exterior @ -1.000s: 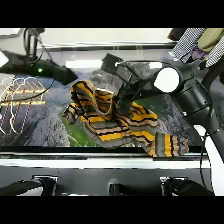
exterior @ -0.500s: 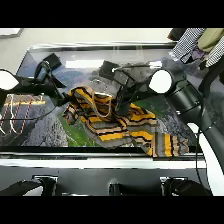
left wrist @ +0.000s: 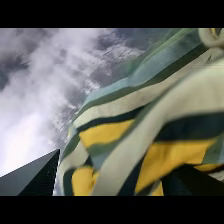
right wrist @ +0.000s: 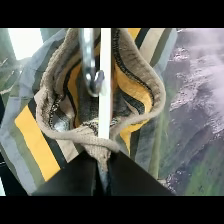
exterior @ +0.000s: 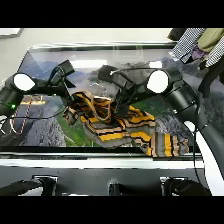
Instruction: Fold the clothes and pants, and hang the long-sleeved shirts on hangers.
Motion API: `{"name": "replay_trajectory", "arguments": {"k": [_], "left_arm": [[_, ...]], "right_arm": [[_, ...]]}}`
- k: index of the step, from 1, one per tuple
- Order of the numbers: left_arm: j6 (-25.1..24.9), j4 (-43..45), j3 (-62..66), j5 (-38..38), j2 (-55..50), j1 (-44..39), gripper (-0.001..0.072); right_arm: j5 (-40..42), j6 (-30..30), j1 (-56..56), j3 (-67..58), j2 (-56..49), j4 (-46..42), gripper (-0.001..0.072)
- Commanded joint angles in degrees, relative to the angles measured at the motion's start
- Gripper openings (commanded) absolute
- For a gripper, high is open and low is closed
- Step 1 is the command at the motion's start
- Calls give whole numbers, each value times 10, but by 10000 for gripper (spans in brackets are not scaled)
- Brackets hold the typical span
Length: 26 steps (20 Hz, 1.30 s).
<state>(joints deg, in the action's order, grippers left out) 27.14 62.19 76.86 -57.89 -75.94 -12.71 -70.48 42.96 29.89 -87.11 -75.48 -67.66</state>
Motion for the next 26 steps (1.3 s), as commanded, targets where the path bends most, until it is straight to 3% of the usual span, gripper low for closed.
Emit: {"name": "replay_trajectory", "arguments": {"k": [1, 2, 3, 6, 10, 11, 12, 18, 20, 22, 23, 26], "left_arm": [[-4, -7, 0, 4, -10, -14, 601], [-4, -7, 0, 4, -10, -14, 341], [-4, -7, 0, 4, -10, -12, 30], [-3, -8, 0, 3, -4, -6, 28], [-1, -14, 0, 4, 14, 3, 27], [-1, -14, 0, 4, 19, 3, 27], [-1, -14, 0, 4, 23, 2, 27], [-1, -26, 0, 4, 50, 2, 26], [-1, -29, 0, 3, 61, -1, 26], [-1, -28, 0, 3, 73, -8, 26], [-1, -28, 0, 3, 77, -13, 26], [-2, -28, 0, 4, 82, -29, 26]], "right_arm": [[1, 1, 0, 0, -1, 0, 23], [1, 1, 0, 0, -1, 1, 24], [1, 1, 0, 0, -1, 0, 24], [-11, 22, 0, -1, 1, -13, 26], [-15, 79, 0, -1, 31, -67, 277], [-13, 82, 0, -1, 49, -82, 374], [-9, 94, 0, -1, 71, -105, 408], [-82, 226, 0, -1, 241, -353, 429], [-92, 261, 0, 0, 281, -422, 503], [-106, 310, 0, 0, 296, -490, 506], [-99, 341, -14, 4, 296, -505, 547], [-16, 450, -113, 50, 290, -447, 560]]}}
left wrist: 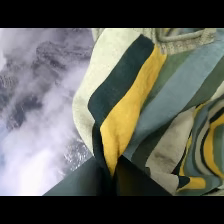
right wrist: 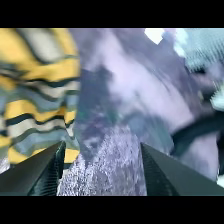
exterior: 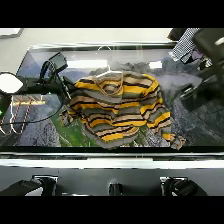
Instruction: Fold the clothes and pants, and hang the long-sleeved shirts on hangers.
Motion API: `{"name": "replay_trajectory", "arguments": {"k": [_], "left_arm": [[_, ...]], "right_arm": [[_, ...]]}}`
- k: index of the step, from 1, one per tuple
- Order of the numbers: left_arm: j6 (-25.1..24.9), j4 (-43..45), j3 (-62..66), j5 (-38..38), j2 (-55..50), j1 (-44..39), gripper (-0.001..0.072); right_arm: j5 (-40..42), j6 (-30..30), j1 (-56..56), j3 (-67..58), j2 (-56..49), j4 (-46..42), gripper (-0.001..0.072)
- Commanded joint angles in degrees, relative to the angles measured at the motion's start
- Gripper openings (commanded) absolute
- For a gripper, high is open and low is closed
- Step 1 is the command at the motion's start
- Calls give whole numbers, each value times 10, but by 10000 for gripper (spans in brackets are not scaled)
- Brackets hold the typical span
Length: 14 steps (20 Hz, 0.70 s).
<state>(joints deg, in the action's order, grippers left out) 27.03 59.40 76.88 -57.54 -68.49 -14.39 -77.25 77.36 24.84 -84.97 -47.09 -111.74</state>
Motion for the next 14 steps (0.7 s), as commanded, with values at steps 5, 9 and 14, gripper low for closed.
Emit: {"name": "replay_trajectory", "arguments": {"k": [5, 9, 14], "left_arm": [[0, 0, 0, 0, 10, -30, 27], [0, 0, 0, 0, 9, -32, 27], [0, 0, 0, 0, 9, -32, 27]], "right_arm": [[19, -73, -245, 34, -96, 431, 601], [-70, -312, -260, 34, -157, 480, 600], [22, -393, -260, 34, -185, 481, 622]]}}
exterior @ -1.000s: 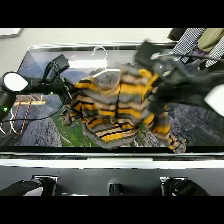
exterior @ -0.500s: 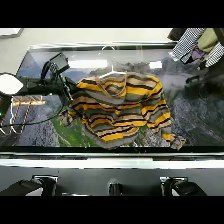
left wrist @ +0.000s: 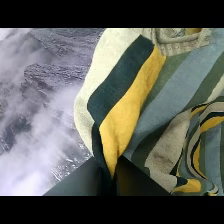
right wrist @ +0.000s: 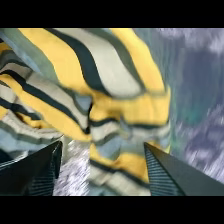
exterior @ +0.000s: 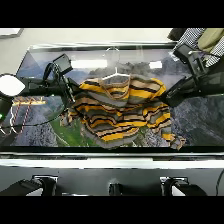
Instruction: Fold the clothes and pants, and hang the long-sleeved shirts on hangers.
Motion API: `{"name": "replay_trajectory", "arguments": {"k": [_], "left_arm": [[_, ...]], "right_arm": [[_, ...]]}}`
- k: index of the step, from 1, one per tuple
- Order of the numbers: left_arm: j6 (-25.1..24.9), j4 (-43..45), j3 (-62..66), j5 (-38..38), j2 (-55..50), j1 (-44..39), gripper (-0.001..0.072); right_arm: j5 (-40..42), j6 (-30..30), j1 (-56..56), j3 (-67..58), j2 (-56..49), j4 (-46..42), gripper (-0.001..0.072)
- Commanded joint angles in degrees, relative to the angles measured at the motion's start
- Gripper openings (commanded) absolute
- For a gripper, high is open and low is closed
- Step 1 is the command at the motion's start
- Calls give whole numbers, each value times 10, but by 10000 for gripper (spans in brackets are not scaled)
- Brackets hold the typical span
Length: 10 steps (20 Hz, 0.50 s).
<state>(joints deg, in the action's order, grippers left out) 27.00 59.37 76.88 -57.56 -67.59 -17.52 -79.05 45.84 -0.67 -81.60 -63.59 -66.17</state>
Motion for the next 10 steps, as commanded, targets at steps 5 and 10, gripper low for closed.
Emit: {"name": "replay_trajectory", "arguments": {"k": [5, 10], "left_arm": [[0, 0, 0, 0, 0, -1, 27], [0, 0, 0, 0, 0, -1, 28]], "right_arm": [[152, -83, -5, 0, -29, 29, 622], [132, -88, -5, 0, -59, 51, 622]]}}
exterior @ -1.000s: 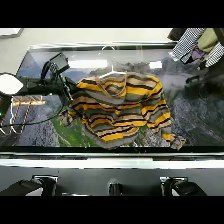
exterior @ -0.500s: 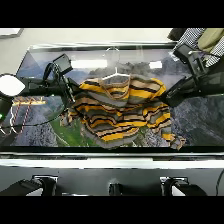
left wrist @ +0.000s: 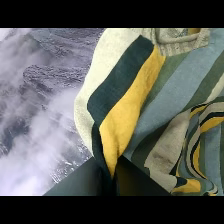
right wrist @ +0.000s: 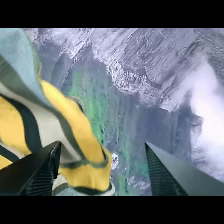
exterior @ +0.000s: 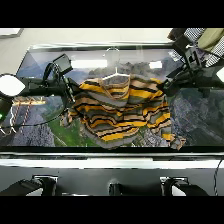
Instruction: Fold the clothes and pants, and hang the long-sleeved shirts on hangers.
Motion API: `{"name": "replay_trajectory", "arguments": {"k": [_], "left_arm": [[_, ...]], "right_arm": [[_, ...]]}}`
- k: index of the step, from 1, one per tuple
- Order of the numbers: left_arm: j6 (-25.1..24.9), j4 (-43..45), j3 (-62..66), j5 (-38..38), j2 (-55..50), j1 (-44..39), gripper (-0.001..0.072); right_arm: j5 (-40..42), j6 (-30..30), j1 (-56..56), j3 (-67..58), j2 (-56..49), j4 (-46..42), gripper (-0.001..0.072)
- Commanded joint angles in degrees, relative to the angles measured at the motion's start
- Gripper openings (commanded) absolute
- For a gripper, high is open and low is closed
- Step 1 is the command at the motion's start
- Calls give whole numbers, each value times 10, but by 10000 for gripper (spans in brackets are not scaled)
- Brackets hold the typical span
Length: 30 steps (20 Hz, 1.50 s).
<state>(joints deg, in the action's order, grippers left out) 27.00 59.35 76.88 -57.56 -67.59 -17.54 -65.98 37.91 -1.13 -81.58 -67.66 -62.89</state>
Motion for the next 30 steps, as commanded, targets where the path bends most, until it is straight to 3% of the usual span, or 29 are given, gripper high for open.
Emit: {"name": "replay_trajectory", "arguments": {"k": [1, 5, 9, 11, 13, 14, 18, 20, 21, 22, 23, 25, 27, 28, 30], "left_arm": [[0, 0, 0, 0, 0, 0, 27], [0, 0, 0, 0, 0, 0, 27], [0, 0, 0, 0, 0, 0, 28], [0, 0, 0, 0, 0, 0, 29], [0, 0, 0, 0, 0, 0, 37], [0, 0, 0, 0, 0, 0, 79], [18, 1, 0, 9, 0, 0, 590], [71, 2, 0, 46, 1, 0, 611], [94, 2, 0, 70, 1, 0, 663], [144, 2, 0, 104, 1, 0, 719], [200, 2, 0, 144, 1, 1, 719], [381, 2, 0, 235, 2, 17, 719], [575, 2, 0, 282, 4, 43, 718], [621, 2, 0, 278, 6, 54, 717], [635, 2, 0, 252, 13, 62, 717]], "right_arm": [[-6, -13, 0, 0, -30, 40, 621], [-46, -37, 0, 0, -64, 93, 587], [-47, -37, 0, 1, -68, 98, 285], [-69, -37, 0, 1, -68, 98, 25], [-96, -43, -1, 1, -67, 97, 25], [-101, -43, 0, 1, -64, 97, 24], [-102, -43, -2, 1, -19, 78, 21], [-102, -37, -2, 1, 19, 47, 21], [-102, -24, -2, 1, 41, 26, 21], [-102, -12, -2, 1, 62, 2, 21], [-102, 4, -2, 1, 84, -21, 21], [-101, 41, -2, 1, 125, -70, 21], [-92, 124, -2, 1, 165, -140, 21], [-79, 188, -2, 1, 184, -192, 21], [-57, 282, -2, 1, 224, -296, 22]]}}
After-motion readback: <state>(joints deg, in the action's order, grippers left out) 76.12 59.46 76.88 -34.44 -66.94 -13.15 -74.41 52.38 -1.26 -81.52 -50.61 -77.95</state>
